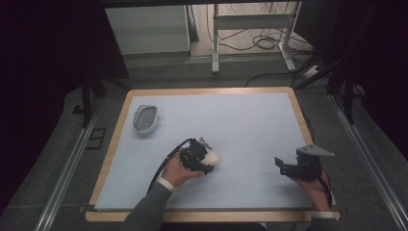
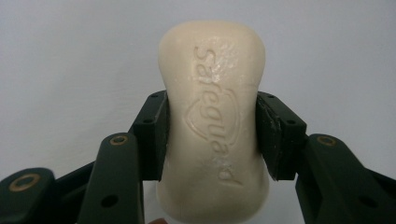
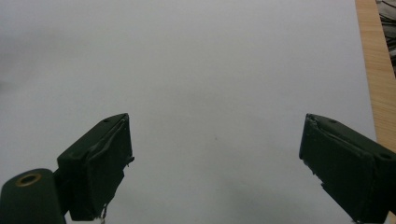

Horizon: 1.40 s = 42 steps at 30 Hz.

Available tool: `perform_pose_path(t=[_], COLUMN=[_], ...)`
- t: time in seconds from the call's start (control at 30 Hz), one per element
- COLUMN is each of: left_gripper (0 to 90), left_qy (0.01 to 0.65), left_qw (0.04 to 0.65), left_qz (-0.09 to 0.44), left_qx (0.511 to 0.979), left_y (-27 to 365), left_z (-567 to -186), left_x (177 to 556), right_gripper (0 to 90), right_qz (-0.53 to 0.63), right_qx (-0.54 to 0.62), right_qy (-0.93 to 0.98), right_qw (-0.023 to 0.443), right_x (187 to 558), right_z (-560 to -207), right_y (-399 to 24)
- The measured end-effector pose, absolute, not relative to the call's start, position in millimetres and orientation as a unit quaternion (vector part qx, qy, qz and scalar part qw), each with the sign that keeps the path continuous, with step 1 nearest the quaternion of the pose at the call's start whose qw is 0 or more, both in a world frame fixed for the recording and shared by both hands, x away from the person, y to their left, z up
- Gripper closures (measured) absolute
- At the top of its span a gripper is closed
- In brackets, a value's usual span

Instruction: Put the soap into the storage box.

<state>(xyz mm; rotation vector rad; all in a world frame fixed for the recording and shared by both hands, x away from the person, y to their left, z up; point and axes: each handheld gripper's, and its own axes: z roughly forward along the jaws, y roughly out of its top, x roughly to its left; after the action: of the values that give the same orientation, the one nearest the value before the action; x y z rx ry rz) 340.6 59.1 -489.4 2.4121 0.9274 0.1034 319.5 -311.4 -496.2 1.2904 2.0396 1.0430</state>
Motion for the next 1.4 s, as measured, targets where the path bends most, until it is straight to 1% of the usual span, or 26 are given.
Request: perform_pose_path(t=[0.97, 1.3, 1.4], left_gripper=[49.4, 49.4, 49.4], left_qy=[0.382, 0.396, 0.402], left_qw=[0.271, 0.269, 0.272], left_qz=[0.062, 0.079, 0.075], left_qx=[0.881, 0.874, 0.871], left_y=[106.6, 124.7, 130.3], left_z=[-459.4, -448.2, -447.1], left_x=[367.0, 378.0, 382.3], right_gripper=[9.2, 9.2, 9.2], right_qz=[0.378, 0.377, 0.377], right_qx=[0.481, 0.482, 0.482], right_qy=[0.751, 0.751, 0.751], right_qw=[0.247, 0.247, 0.247], right_x=[321.6, 321.5, 321.8], right_z=[-500.6, -500.9, -501.1], right_y=[-313.0, -313.5, -313.2])
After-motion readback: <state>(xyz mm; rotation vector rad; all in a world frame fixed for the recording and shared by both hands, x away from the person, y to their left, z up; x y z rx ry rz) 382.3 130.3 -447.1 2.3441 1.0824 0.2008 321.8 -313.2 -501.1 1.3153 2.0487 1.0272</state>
